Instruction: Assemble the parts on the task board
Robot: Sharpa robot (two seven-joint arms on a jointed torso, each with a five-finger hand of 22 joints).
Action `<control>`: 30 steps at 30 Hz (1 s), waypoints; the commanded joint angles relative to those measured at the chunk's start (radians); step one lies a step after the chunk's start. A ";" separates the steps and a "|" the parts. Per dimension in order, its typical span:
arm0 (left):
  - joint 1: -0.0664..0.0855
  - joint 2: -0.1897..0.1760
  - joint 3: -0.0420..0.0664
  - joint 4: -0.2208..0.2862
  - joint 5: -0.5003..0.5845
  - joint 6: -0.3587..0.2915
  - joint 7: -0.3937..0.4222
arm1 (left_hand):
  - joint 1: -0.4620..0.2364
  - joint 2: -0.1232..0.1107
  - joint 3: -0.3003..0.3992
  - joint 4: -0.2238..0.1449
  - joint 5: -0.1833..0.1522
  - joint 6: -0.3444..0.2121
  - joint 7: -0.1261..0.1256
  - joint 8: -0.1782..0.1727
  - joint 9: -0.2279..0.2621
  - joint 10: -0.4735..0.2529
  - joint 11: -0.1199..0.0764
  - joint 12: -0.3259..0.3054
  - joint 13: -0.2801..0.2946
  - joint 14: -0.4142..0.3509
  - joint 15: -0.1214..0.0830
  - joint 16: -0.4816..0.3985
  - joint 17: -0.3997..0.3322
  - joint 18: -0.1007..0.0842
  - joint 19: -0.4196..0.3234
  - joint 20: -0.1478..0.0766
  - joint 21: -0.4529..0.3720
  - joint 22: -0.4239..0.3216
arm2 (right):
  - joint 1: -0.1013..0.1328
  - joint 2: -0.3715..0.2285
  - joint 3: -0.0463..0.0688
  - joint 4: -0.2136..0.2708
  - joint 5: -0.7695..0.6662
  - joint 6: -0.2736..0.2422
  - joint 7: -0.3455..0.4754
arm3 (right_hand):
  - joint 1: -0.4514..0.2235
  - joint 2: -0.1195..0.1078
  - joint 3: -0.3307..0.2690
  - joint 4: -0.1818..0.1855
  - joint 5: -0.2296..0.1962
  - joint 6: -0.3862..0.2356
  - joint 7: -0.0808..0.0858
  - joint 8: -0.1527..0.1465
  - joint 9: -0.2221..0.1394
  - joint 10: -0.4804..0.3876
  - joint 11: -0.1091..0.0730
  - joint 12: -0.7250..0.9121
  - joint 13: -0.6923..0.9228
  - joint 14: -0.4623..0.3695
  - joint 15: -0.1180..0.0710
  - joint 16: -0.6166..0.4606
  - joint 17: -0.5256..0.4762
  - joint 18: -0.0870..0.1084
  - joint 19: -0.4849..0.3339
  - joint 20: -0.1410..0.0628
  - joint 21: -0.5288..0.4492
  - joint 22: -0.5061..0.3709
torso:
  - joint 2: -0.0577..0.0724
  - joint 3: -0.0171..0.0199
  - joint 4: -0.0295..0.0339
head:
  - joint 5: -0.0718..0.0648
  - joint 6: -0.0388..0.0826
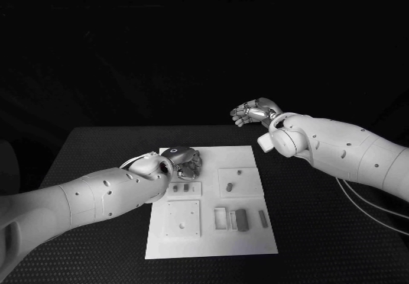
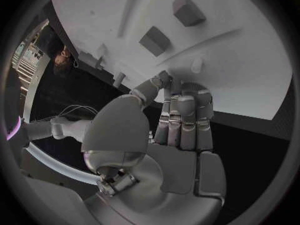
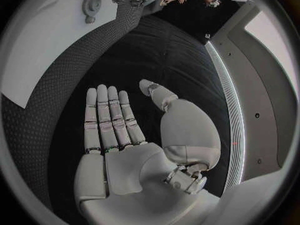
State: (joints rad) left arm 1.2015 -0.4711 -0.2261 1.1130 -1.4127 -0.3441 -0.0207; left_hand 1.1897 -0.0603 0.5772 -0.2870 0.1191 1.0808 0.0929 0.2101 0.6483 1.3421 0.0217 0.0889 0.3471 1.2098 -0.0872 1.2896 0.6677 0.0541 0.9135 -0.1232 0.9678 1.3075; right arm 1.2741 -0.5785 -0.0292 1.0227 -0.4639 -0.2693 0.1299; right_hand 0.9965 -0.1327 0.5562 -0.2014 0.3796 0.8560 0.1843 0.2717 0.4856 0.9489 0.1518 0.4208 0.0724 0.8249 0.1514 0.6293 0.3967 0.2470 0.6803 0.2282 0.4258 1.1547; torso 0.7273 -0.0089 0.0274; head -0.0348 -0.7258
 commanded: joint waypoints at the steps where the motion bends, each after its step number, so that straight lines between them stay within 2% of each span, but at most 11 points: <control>1: -0.001 -0.004 0.004 0.013 0.045 -0.012 0.023 | 0.002 0.007 0.007 -0.002 0.003 0.008 0.003 0.007 0.000 0.006 0.001 0.002 0.000 0.005 -0.002 0.004 -0.002 0.019 0.007 -0.061 0.003 0.019 | 0.000 -0.001 0.001 0.001 -0.006 0.011 0.005 | -0.008 0.002 -0.004 0.002 0.005 0.000 0.005 -0.003 -0.001 0.000 0.007 -0.005 -0.001 -0.007 -0.003 -0.003 0.001 0.015 -0.002 0.002 -0.006 0.002 | 0.000 0.0002 -0.0007 | 0.001 0.001; 9: 0.000 -0.029 0.055 0.042 0.117 0.012 0.033 | 0.003 0.008 0.010 -0.002 0.004 0.007 0.005 0.007 0.000 0.008 0.001 0.001 -0.001 0.005 -0.002 0.003 -0.004 0.019 0.007 -0.061 0.003 0.019 | 0.000 -0.005 0.001 0.002 -0.006 0.011 0.005 | -0.008 0.002 -0.004 0.002 0.005 0.000 0.005 -0.003 -0.001 0.000 0.007 -0.005 -0.001 -0.007 -0.003 -0.004 0.001 0.015 -0.002 0.002 -0.006 0.002 | -0.001 -0.0001 0.0012 | 0.001 0.004; 13: 0.004 -0.049 0.072 0.066 0.148 0.050 0.032 | 0.003 0.008 0.011 -0.002 0.004 0.007 0.006 0.006 -0.001 0.008 0.001 0.000 -0.001 0.004 -0.002 0.003 -0.004 0.019 0.007 -0.061 0.003 0.019 | 0.000 -0.008 0.001 0.003 -0.006 0.011 0.005 | -0.008 0.002 -0.004 0.002 0.005 0.000 0.005 -0.003 -0.001 0.000 0.007 -0.005 -0.001 -0.007 -0.003 -0.004 0.001 0.015 -0.002 0.002 -0.006 0.002 | -0.001 0.0002 0.0021 | 0.003 0.005; 18: 0.020 -0.076 0.073 0.086 0.149 0.098 0.023 | 0.004 0.009 0.012 -0.003 0.005 0.006 0.006 0.006 -0.001 0.008 0.002 -0.001 -0.002 0.004 -0.002 0.003 -0.005 0.019 0.008 -0.061 0.003 0.019 | 0.000 -0.010 0.001 0.004 -0.006 0.011 0.005 | -0.008 0.001 -0.004 0.002 0.005 0.000 0.005 -0.002 -0.001 0.000 0.007 -0.005 -0.001 -0.007 -0.003 -0.004 0.001 0.015 -0.002 0.002 -0.007 0.003 | -0.001 -0.0001 0.0021 | 0.002 0.004; 23: 0.029 -0.103 0.072 0.097 0.149 0.098 0.020 | 0.005 0.009 0.014 -0.003 0.011 0.006 0.006 0.006 -0.001 0.012 0.002 -0.002 -0.002 0.002 -0.001 0.001 -0.008 0.019 0.006 -0.061 0.003 0.019 | 0.000 -0.012 0.001 0.003 -0.006 0.010 0.005 | -0.008 0.002 -0.004 0.002 0.005 0.000 0.005 -0.002 -0.001 0.000 0.007 -0.005 -0.001 -0.007 -0.003 -0.004 0.001 0.015 -0.002 0.002 -0.007 0.003 | 0.000 -0.0001 0.0009 | 0.001 0.004; 30: 0.029 -0.137 0.071 0.099 0.147 0.105 0.017 | 0.004 0.007 0.014 -0.003 0.021 0.007 0.006 0.006 -0.002 0.013 0.002 -0.003 -0.003 0.001 -0.001 0.001 -0.010 0.019 0.006 -0.060 0.003 0.018 | 0.000 -0.015 0.001 0.004 -0.007 0.010 0.005 | -0.008 0.001 -0.004 0.002 0.005 0.001 0.005 -0.002 -0.001 0.000 0.007 -0.005 -0.001 -0.007 -0.003 -0.004 0.001 0.015 -0.002 0.002 -0.007 0.003 | 0.000 -0.0003 0.0013 | 0.001 0.001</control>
State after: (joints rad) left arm 1.2291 -0.6064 -0.1549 1.2082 -1.2768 -0.2640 -0.0058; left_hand 1.1936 -0.0592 0.5857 -0.2900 0.1346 1.0793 0.0950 0.2117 0.6449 1.3511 0.0235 0.0812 0.3434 1.2131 -0.0836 1.2895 0.6593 0.0627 0.9171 -0.1263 0.9678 1.3081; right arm 1.2741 -0.5924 -0.0292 1.0246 -0.4641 -0.2694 0.1295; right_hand 0.9965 -0.1327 0.5562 -0.2014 0.3796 0.8561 0.1843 0.2717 0.4856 0.9489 0.1518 0.4208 0.0724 0.8251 0.1512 0.6293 0.3964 0.2469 0.6803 0.2283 0.4217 1.1563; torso 0.7271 -0.0090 0.0288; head -0.0330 -0.7236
